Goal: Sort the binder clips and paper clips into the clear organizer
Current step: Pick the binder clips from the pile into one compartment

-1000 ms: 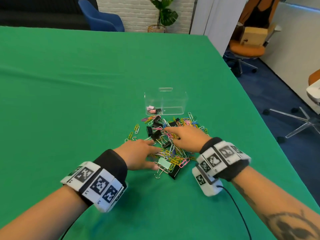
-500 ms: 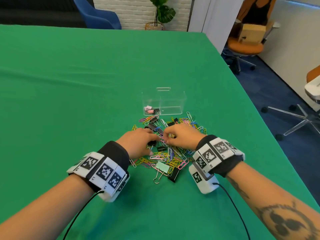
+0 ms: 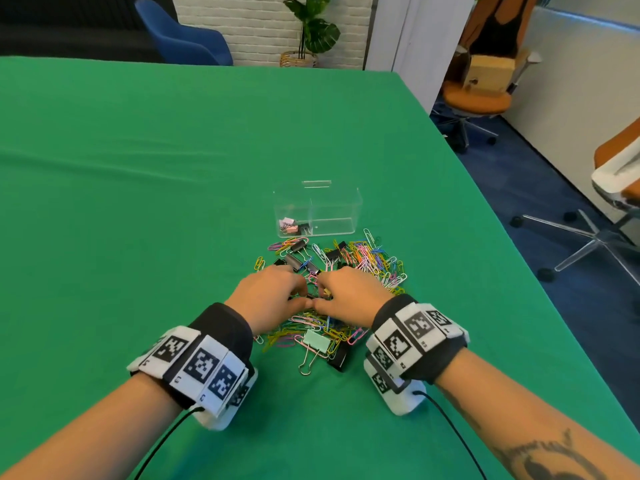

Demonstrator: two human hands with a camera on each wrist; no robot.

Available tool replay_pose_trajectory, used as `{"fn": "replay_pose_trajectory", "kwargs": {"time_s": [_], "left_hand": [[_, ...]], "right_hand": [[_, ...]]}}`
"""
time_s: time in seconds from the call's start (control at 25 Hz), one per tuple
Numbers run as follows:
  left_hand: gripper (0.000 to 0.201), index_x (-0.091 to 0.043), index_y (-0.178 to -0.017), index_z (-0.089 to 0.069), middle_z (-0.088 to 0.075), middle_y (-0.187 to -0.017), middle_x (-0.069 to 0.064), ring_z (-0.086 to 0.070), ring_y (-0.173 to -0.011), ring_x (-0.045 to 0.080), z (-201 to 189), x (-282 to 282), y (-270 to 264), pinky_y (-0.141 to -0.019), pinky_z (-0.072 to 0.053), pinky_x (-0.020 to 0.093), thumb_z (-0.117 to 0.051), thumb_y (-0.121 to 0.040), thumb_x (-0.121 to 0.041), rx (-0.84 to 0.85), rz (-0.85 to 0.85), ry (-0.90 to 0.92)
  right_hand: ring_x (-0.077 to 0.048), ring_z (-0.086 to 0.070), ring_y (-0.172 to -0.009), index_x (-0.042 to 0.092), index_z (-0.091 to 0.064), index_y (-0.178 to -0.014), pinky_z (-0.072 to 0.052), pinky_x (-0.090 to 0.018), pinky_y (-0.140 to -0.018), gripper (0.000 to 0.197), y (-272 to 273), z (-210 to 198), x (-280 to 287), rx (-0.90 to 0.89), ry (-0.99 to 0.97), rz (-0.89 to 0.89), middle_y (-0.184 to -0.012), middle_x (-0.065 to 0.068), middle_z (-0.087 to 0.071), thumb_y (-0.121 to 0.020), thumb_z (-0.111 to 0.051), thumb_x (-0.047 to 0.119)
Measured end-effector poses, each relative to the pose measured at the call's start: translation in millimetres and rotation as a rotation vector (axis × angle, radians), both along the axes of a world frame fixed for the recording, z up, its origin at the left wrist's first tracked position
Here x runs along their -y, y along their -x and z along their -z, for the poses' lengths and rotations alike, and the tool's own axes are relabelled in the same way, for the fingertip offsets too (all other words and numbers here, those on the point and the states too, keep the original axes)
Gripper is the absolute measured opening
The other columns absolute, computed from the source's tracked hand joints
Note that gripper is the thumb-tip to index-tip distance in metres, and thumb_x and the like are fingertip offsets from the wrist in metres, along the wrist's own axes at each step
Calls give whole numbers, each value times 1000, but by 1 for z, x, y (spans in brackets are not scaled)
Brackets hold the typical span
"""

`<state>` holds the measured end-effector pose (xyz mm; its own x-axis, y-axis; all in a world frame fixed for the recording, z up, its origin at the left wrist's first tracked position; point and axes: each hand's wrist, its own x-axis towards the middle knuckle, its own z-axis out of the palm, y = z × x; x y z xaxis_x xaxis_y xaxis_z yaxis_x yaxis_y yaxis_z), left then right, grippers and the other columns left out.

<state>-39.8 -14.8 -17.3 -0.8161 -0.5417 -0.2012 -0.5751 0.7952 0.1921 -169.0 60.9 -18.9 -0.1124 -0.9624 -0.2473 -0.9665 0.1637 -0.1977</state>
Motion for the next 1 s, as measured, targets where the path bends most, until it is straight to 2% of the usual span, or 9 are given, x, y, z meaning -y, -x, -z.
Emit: {"fn": "replay_pose_trajectory", "kwargs": {"time_s": [0.12,0.28,0.36,0.44,0.52,0.6,0.68,0.84,1.0], "left_hand": [[34,-24,-111,-61,-54,-107,2,-49,-107,21,6,-4,2,-87,-43,36,-46,-90,-45,-9,10,0],[48,-22,-113,-52,-53,-111,0,-50,-105,19,5,-6,4,-89,-45,38,-67,-74,-45,-200,-34,-113],[42,-22,-110,-54,-55,-108,-1,-52,-103,19,2,-5,5,-86,-47,38,-65,-77,-46,-248,-41,-93],[34,-20,-105,-56,-57,-107,-2,-55,-101,20,0,-2,5,-81,-48,35,-57,-83,-46,-200,-45,-44],[37,-18,-111,-53,-57,-112,-1,-56,-102,20,-1,1,6,-79,-46,32,-52,-87,-46,-113,-84,4],[41,-20,-118,-49,-57,-117,-1,-54,-106,19,-1,3,7,-82,-47,33,-53,-86,-46,-30,-97,49],[43,-23,-117,-49,-56,-119,-3,-52,-109,19,-1,3,9,-83,-46,33,-57,-83,-48,24,-75,78],[46,-25,-115,-52,-56,-120,-4,-51,-112,19,1,6,15,-85,-45,33,-63,-77,-50,45,-59,72],[50,-28,-122,-50,-56,-121,-2,-51,-114,20,3,3,19,-88,-48,35,-64,-77,-46,62,-28,68]], "right_hand": [[-22,-44,-72,13,-49,-90,-34,-27,-63,22,0,-3,-11,-26,88,-2,-77,-4,-47,-94,-40,32],[-22,-46,-67,16,-51,-86,-32,-29,-55,14,4,-10,-13,162,128,65,-63,0,-44,-91,-45,27],[-18,-49,-67,17,-54,-84,-37,-29,-59,13,15,-12,-8,413,95,95,-64,3,-48,-92,-50,27],[-14,-59,-84,12,-63,-102,-46,-29,-79,26,37,-16,0,626,98,168,-91,-4,-66,-94,-49,33],[-20,-57,-114,10,-56,-125,-41,-30,-98,41,62,-15,16,511,109,233,-127,-9,-60,-96,-42,35],[-22,-56,-117,17,-51,-132,-40,-32,-102,38,79,-10,33,191,40,223,-136,-7,-55,-98,-41,30],[-24,-60,-104,26,-50,-133,-45,-33,-96,37,84,-3,47,18,-36,181,-135,-6,-56,-96,-45,27],[-24,-60,-110,27,-57,-126,-48,-32,-91,38,89,0,59,2,-8,159,-129,-6,-60,-88,-60,29],[-25,-59,-90,22,-63,-107,-45,-27,-71,23,80,0,61,-57,31,94,-96,-4,-64,-85,-60,18]]}}
